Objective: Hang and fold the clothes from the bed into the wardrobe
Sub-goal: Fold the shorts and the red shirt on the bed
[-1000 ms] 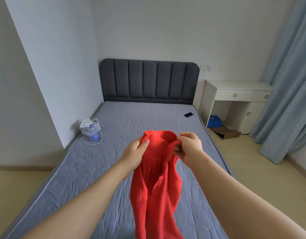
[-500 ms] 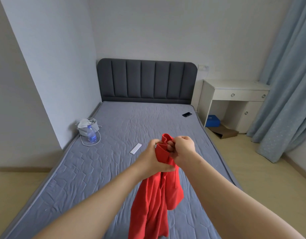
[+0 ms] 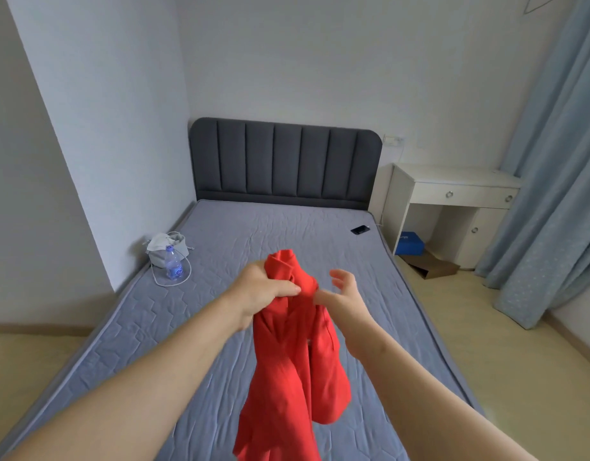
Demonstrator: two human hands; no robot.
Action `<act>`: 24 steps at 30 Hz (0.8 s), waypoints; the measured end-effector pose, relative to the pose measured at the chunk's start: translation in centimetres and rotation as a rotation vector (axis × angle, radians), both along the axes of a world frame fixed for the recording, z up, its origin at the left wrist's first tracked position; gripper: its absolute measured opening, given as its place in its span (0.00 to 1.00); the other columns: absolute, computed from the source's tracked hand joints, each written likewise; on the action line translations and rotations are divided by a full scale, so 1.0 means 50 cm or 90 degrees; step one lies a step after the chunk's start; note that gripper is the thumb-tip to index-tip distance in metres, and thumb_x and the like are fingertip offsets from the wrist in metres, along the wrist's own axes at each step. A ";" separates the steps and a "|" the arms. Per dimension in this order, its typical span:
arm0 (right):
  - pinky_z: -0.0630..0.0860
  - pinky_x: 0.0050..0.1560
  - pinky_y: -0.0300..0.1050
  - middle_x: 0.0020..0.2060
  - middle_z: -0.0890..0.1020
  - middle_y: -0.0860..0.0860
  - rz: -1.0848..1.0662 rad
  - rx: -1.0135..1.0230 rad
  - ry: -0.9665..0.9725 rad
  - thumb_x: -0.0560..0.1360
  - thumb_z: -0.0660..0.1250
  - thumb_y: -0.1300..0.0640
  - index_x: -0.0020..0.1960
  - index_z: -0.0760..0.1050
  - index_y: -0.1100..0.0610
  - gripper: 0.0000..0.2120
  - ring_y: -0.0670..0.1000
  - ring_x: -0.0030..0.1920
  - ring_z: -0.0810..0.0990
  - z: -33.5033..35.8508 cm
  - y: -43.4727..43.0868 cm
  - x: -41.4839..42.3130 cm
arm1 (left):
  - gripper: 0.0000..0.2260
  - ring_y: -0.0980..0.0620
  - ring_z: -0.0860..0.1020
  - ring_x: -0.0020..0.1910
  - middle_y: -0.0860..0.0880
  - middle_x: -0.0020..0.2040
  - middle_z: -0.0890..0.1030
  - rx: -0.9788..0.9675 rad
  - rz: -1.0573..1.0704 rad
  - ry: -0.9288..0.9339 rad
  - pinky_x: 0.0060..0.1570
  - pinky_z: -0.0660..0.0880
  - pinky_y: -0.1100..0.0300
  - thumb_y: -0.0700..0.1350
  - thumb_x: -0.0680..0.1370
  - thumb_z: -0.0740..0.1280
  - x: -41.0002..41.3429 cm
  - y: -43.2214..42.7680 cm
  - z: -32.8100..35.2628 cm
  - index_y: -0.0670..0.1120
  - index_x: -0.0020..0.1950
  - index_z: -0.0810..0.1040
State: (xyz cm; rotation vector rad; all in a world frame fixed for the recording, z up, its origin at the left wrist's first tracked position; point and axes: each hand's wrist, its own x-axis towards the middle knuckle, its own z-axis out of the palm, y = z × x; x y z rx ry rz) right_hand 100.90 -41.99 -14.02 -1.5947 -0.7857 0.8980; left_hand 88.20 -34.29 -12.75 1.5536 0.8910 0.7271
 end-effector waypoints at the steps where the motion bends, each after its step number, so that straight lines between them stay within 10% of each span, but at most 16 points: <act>1: 0.70 0.42 0.38 0.54 0.70 0.48 0.034 -0.031 -0.004 0.71 0.64 0.68 0.68 0.62 0.56 0.28 0.48 0.49 0.73 -0.006 -0.002 0.001 | 0.12 0.61 0.75 0.25 0.56 0.25 0.76 0.004 -0.022 0.002 0.28 0.72 0.72 0.29 0.69 0.70 -0.004 0.002 0.010 0.45 0.33 0.74; 5: 0.74 0.30 0.37 0.43 0.77 0.50 0.112 -0.090 0.031 0.69 0.65 0.71 0.63 0.64 0.56 0.26 0.46 0.38 0.77 -0.018 -0.009 0.002 | 0.08 0.57 0.77 0.33 0.50 0.33 0.78 0.032 -0.143 0.049 0.38 0.76 0.67 0.28 0.69 0.69 -0.035 0.010 0.040 0.40 0.39 0.76; 13: 0.80 0.43 0.44 0.44 0.84 0.59 0.230 -0.092 0.113 0.68 0.68 0.72 0.48 0.80 0.62 0.11 0.55 0.42 0.84 -0.044 -0.030 0.005 | 0.12 0.53 0.71 0.37 0.48 0.35 0.71 0.092 -0.189 0.140 0.42 0.71 0.61 0.28 0.68 0.70 -0.083 0.010 0.049 0.41 0.39 0.72; 24: 0.79 0.49 0.47 0.42 0.85 0.57 0.433 -0.192 0.261 0.61 0.65 0.61 0.44 0.85 0.58 0.14 0.54 0.40 0.83 -0.025 -0.069 -0.005 | 0.07 0.48 0.80 0.33 0.43 0.33 0.79 -0.197 -0.292 0.062 0.38 0.79 0.58 0.32 0.61 0.66 -0.133 -0.029 0.059 0.41 0.35 0.76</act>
